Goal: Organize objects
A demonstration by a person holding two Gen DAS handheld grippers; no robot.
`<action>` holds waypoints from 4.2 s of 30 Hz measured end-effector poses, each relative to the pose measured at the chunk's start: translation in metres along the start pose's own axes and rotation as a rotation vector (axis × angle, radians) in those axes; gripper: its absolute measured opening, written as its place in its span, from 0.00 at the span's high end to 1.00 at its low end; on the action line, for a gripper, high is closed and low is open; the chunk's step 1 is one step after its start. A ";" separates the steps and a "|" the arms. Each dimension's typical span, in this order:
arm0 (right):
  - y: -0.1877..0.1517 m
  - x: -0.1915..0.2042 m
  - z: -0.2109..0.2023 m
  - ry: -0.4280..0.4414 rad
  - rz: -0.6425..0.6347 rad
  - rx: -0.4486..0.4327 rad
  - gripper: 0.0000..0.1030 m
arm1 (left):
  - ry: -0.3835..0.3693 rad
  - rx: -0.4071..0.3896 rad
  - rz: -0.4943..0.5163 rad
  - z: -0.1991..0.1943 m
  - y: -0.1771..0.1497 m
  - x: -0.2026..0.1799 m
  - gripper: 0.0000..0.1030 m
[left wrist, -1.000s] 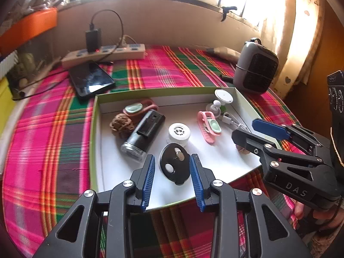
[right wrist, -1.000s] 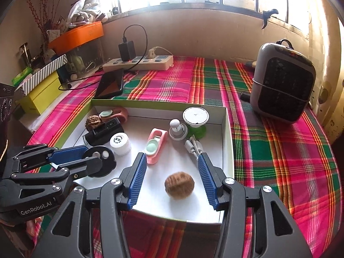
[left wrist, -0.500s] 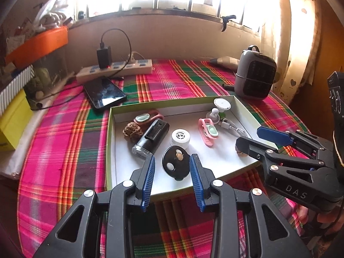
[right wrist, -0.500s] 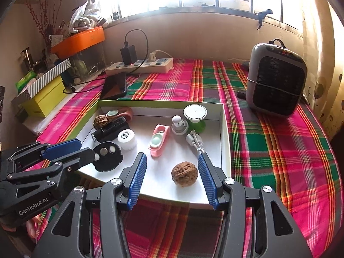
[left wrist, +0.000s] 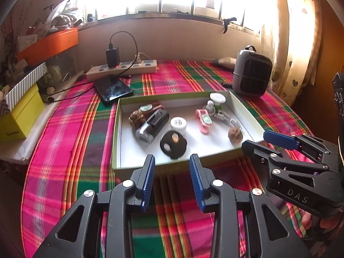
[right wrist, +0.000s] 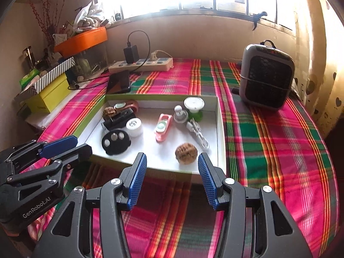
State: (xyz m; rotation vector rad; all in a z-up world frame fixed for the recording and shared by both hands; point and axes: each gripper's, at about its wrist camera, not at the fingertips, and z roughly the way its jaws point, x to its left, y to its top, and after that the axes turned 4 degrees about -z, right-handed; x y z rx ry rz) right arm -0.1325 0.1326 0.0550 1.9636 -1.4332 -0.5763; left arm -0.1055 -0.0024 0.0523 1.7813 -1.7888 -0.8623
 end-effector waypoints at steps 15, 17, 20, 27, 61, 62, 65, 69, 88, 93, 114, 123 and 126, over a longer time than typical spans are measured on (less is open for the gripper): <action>-0.048 0.010 -0.014 -0.032 0.005 0.054 0.51 | 0.020 0.068 -0.002 -0.005 -0.046 -0.012 0.69; -0.054 0.011 -0.015 -0.029 0.014 0.063 0.51 | 0.027 0.076 -0.008 -0.005 -0.051 -0.012 0.69; -0.061 0.012 -0.018 -0.033 0.023 0.068 0.51 | 0.038 0.082 -0.016 -0.007 -0.059 -0.013 0.69; -0.074 0.014 -0.023 -0.052 0.029 0.076 0.51 | 0.049 0.087 -0.013 -0.009 -0.073 -0.018 0.69; -0.091 0.011 -0.031 -0.130 0.051 0.077 0.50 | 0.097 0.046 -0.054 -0.019 -0.088 -0.025 0.67; -0.091 0.011 -0.031 -0.130 0.051 0.077 0.50 | 0.099 0.046 -0.053 -0.019 -0.088 -0.025 0.67; -0.091 0.011 -0.031 -0.130 0.051 0.077 0.50 | 0.101 0.046 -0.051 -0.019 -0.088 -0.026 0.67; -0.091 0.011 -0.031 -0.130 0.051 0.076 0.50 | 0.102 0.045 -0.050 -0.019 -0.088 -0.026 0.67; -0.091 0.011 -0.031 -0.130 0.051 0.076 0.50 | 0.105 0.044 -0.049 -0.019 -0.089 -0.026 0.67; -0.091 0.011 -0.031 -0.130 0.051 0.076 0.50 | 0.105 0.044 -0.048 -0.019 -0.089 -0.026 0.67; -0.091 0.011 -0.032 -0.130 0.051 0.076 0.50 | 0.105 0.043 -0.048 -0.019 -0.089 -0.026 0.67; -0.091 0.011 -0.032 -0.130 0.051 0.076 0.50 | 0.104 0.042 -0.052 -0.020 -0.089 -0.026 0.67; -0.091 0.011 -0.032 -0.130 0.051 0.076 0.50 | 0.104 0.042 -0.052 -0.020 -0.089 -0.026 0.67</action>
